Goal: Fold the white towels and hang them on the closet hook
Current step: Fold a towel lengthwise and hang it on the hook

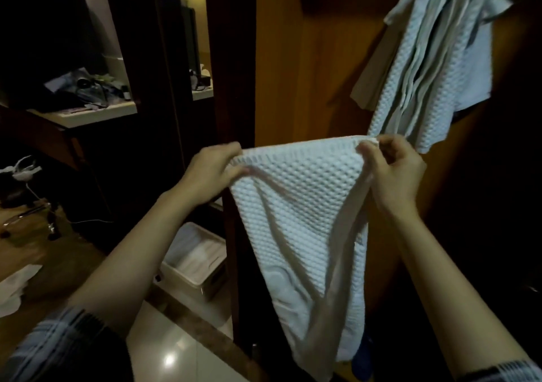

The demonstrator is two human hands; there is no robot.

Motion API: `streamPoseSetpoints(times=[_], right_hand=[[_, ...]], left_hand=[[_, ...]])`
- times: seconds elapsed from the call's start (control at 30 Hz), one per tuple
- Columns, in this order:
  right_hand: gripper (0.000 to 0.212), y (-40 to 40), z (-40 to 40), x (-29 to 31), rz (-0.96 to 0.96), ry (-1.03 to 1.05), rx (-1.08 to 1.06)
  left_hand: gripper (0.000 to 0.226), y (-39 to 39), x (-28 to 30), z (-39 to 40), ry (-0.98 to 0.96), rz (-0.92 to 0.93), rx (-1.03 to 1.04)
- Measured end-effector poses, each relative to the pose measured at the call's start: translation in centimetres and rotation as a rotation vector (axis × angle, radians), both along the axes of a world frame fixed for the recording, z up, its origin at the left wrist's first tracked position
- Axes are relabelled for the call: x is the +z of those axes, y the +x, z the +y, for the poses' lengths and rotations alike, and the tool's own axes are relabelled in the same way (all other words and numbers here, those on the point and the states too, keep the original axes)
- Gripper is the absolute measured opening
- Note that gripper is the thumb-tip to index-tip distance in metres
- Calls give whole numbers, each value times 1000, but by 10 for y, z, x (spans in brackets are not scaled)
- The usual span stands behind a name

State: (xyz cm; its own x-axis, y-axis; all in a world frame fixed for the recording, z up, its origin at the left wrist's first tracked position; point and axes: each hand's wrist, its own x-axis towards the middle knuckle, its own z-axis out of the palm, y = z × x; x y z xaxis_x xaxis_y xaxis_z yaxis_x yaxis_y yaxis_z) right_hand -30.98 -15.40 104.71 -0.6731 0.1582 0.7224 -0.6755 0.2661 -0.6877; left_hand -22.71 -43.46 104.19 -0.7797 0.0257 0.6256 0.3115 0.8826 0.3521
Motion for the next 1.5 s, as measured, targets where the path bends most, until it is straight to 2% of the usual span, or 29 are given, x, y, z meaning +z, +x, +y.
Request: streamPoseSetpoints(times=[0.07, 0.13, 0.2, 0.3, 0.47, 0.57, 0.7, 0.8, 0.9, 1.03, 1.1, 1.13, 1.23, 1.27, 1.33, 1.5], right_hand=[[14, -4, 11, 9, 6, 31, -25], [21, -6, 20, 8, -63, 121, -9], [18, -9, 28, -3, -118, 153, -23], [15, -9, 31, -14, -139, 78, -75], [13, -12, 29, -28, -187, 63, -75], [14, -13, 23, -39, -271, 121, -10], [13, -21, 24, -56, -276, 27, -73], [17, -24, 25, -62, -365, 131, -69], [18, -27, 28, -60, -358, 320, -121], [14, -28, 30, -59, -369, 464, -177], [14, -28, 32, -57, -355, 437, -147], [15, -28, 33, -57, -332, 410, -134], [17, -26, 36, -59, -254, 324, -171], [17, -25, 35, -58, -231, 295, -190], [15, -22, 30, -54, -187, 256, -203], [15, -5, 18, -46, -61, 278, -159]], left_hand=[[24, -7, 3, 11, 279, 139, -17], [31, -14, 3, 19, 410, 122, -16], [30, -19, 3, 19, 409, 86, -32], [32, -23, 9, 17, 426, 63, -81], [26, -17, 11, 10, 378, -105, -178], [24, -10, 8, 9, 275, -249, -125], [23, -1, -13, 26, 340, -172, -180], [21, -5, -24, 32, 378, -222, -152], [20, -11, -30, 33, 406, -201, -151], [49, -17, -35, 43, 464, -259, -194], [58, -20, -35, 42, 428, -270, -189], [54, -20, -35, 40, 334, -275, -192], [37, -21, -32, 34, -150, -301, -131], [36, -22, -31, 33, -240, -298, -100], [35, -21, -26, 37, -204, -324, -60], [46, -24, -25, 66, 50, -368, 21]])
